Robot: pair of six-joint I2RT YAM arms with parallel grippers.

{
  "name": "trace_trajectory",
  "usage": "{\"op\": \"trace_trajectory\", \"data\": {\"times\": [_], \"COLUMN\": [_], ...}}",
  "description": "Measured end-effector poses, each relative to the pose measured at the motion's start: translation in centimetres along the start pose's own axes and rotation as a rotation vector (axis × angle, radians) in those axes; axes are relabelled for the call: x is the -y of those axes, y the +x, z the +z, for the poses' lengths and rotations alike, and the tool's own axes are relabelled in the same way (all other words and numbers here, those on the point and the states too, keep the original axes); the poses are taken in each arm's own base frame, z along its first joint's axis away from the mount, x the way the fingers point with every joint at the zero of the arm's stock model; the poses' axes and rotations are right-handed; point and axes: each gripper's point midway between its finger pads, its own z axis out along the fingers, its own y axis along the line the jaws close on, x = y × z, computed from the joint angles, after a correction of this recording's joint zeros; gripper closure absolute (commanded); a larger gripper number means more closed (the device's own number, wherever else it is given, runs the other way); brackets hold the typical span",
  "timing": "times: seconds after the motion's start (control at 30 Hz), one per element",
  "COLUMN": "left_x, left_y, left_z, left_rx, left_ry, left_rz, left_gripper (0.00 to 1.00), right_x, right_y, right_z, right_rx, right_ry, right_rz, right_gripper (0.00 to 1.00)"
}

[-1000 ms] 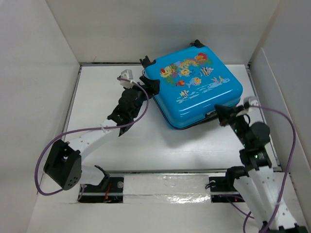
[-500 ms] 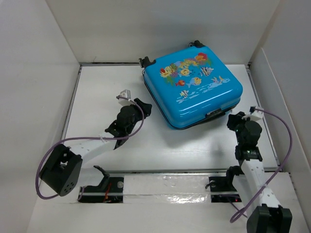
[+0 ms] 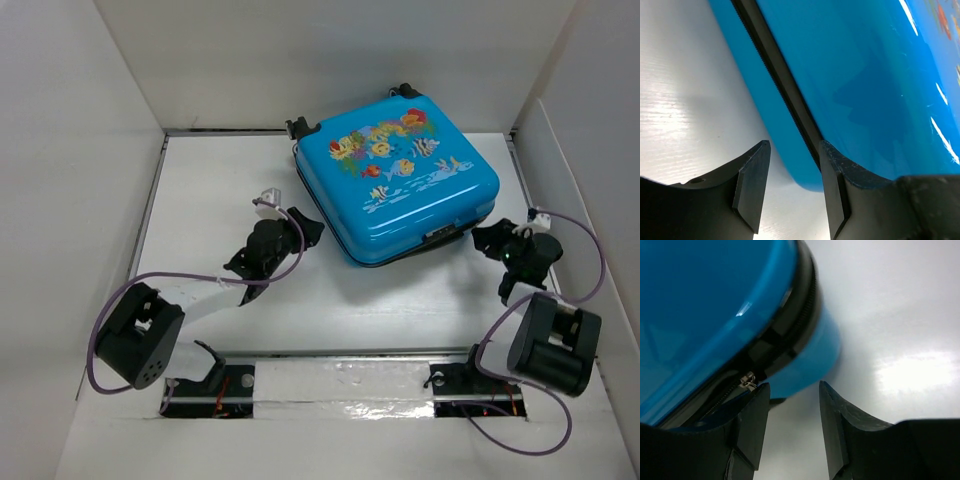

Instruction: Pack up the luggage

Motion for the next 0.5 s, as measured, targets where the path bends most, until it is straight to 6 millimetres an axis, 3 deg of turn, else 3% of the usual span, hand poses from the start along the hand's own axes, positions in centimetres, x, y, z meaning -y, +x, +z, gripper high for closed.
{"op": "trace_trajectory", "data": {"times": [0.1,0.23,0.37,0.5], "left_x": [0.1,0.1,0.1,0.2], "left_y": [0.1,0.1,0.0,-0.3], "left_z": [0.1,0.1,0.1,-0.1], "left_rx": [-0.004,-0.002,0.003,0.010], "left_ry": [0.010,0.010,0.010,0.014], "left_rz": [0.003,0.014,0.022,0.025], "left_gripper": [0.59,0.59,0.59,0.59], "right_x": [-0.7,-0.8,-1.8,-3.1], "right_y": [-0.2,-0.2,-0.6,-1.0], "right_z": [1.3,1.6,1.5,0.5], "right_rx": [-0.022,-0.056,-0.108,-0.105], "right_ry": [-0.092,-0.117,-0.119,-0.118], "right_rz": [-0.029,-0.089,-0.187,-0.239], "right_gripper": [0.49,0.50,0.68,0.66]}}
